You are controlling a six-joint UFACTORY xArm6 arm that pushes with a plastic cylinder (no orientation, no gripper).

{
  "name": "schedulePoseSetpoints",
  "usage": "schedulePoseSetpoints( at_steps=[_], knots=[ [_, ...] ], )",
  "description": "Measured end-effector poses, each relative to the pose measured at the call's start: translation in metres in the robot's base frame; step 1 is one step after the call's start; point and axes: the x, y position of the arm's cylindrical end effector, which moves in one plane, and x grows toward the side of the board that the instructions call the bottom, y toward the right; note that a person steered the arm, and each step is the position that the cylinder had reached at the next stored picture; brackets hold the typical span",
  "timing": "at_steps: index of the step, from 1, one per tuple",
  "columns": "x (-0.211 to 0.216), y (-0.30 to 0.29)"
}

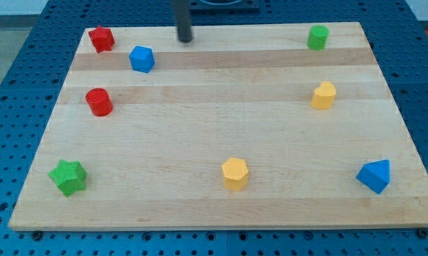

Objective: Slide the green circle right bottom to the blue cube

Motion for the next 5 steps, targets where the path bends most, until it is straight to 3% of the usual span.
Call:
schedulePoseSetpoints(
  at_steps=[2, 3, 5],
  knots=[
    [-0.02, 0.18],
    [-0.004, 0.238],
    [0.067, 0.106]
  ],
)
